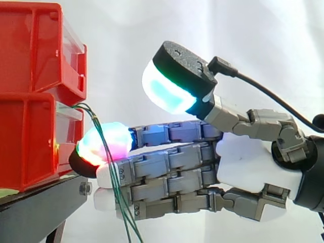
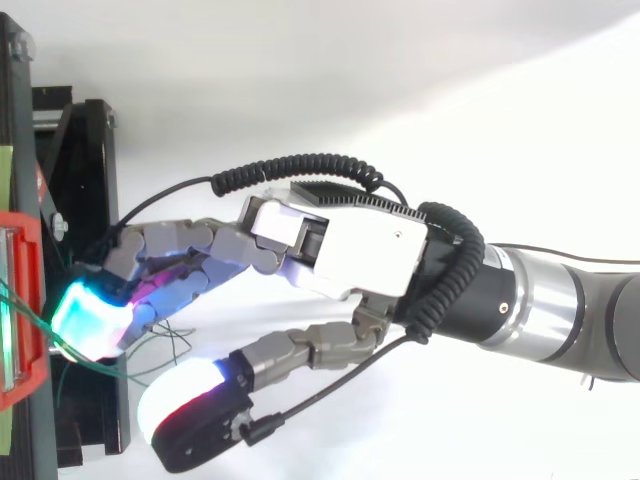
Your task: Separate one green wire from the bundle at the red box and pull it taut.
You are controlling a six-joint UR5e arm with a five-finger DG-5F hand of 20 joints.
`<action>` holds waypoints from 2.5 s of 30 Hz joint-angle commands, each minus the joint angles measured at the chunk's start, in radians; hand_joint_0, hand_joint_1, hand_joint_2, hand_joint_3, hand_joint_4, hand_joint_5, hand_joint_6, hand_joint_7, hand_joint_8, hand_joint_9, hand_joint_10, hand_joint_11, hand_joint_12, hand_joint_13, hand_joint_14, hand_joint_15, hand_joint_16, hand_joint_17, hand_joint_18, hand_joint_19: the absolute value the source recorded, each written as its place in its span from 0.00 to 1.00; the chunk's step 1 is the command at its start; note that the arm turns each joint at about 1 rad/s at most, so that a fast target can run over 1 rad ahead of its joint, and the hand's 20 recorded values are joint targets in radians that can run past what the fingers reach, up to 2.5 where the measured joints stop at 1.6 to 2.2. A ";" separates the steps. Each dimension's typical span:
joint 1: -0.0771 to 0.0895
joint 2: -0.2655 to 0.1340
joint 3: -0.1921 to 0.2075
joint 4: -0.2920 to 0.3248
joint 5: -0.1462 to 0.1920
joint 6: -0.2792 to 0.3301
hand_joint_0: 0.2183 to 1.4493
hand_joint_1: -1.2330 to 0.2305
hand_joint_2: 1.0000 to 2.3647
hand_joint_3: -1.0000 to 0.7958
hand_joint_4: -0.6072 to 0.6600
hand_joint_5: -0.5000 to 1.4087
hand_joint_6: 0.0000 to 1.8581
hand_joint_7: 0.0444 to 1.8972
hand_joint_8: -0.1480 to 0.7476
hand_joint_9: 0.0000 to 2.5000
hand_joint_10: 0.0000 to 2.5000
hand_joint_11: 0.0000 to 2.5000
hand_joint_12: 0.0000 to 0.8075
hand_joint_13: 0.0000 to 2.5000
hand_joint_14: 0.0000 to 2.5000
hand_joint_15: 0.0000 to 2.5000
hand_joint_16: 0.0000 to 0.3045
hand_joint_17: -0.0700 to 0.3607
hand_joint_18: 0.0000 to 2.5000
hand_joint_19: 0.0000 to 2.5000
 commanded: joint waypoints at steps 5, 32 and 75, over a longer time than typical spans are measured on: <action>0.004 0.000 0.005 0.001 -0.008 -0.001 0.30 0.46 0.00 0.28 0.80 0.22 0.27 0.55 0.56 0.34 0.00 0.09 0.51 0.28 0.00 0.07 0.15 0.40 0.22 0.12; -0.010 -0.071 0.010 0.032 0.047 0.075 0.30 0.47 0.00 0.28 0.77 0.19 0.27 0.50 0.56 0.34 0.00 0.09 0.51 0.28 0.00 0.07 0.15 0.40 0.22 0.12; 0.010 -0.090 0.123 -0.127 0.029 0.157 0.32 0.44 0.00 0.30 0.68 0.21 0.27 0.75 0.56 0.34 0.00 0.10 0.51 0.29 0.00 0.07 0.15 0.40 0.23 0.12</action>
